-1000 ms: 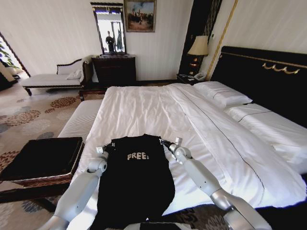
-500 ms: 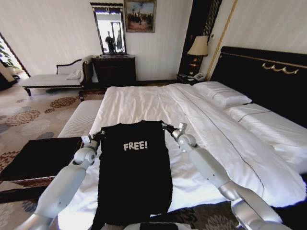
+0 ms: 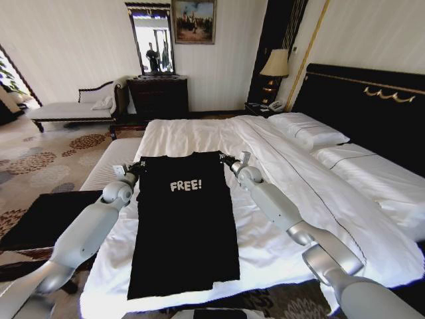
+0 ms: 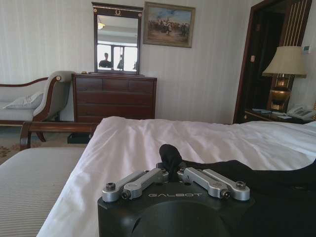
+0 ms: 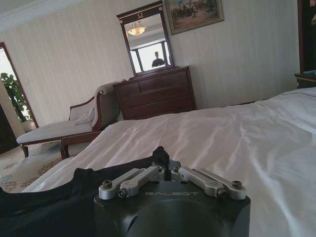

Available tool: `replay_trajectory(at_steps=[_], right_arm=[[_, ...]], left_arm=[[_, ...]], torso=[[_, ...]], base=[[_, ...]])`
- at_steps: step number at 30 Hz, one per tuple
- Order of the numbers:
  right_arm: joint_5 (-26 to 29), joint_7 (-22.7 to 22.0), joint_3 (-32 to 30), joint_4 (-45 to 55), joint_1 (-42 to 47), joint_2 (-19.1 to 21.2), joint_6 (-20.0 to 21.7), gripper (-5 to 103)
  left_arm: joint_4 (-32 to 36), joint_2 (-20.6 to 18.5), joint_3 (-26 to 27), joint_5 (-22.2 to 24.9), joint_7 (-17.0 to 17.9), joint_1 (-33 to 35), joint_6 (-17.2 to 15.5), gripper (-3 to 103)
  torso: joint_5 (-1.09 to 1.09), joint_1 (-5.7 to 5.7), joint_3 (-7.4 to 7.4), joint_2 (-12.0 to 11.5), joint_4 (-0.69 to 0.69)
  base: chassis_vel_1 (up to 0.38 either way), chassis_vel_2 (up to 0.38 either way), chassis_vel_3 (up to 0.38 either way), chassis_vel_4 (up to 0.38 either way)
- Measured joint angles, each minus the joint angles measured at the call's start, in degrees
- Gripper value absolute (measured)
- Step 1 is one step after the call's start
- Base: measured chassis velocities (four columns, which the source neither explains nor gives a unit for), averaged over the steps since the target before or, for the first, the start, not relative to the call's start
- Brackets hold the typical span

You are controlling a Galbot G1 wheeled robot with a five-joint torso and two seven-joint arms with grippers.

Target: Fold the clothes on the bed and place them into the basket.

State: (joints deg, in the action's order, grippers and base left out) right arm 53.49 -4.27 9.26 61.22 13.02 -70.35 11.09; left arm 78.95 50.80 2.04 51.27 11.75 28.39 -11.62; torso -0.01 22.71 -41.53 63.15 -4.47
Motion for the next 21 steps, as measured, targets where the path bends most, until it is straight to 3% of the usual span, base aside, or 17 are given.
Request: replay_trajectory(at_steps=[10, 17, 21], right_arm=[[-1.5, 1.4, 0.4, -10.5, -4.0, -4.1, -2.4, 1], [-2.6, 1.7, 0.5, -13.9, -4.4, -5.2, -3.8, 1], [-4.7, 1.8, -0.8, -11.8, -1.7, -4.7, -5.1, 1]], left_arm=[[-13.6, 5.8, -5.6, 0.0, -2.3, -10.0, 0.9, 2], [-16.5, 7.9, -6.4, -0.6, -3.1, -11.1, 1.6, 2], [-14.2, 8.4, -5.0, -1.8, -3.1, -8.0, 2.1, 2]], torso=[[0.02, 0.01, 0.00, 0.0, -0.01], [0.01, 0.00, 0.00, 0.0, 0.03], [0.01, 0.00, 0.01, 0.0, -0.02]], base=[[0.000, 0.000, 0.000, 0.000], [0.000, 0.000, 0.000, 0.000], [0.000, 0.000, 0.000, 0.000]])
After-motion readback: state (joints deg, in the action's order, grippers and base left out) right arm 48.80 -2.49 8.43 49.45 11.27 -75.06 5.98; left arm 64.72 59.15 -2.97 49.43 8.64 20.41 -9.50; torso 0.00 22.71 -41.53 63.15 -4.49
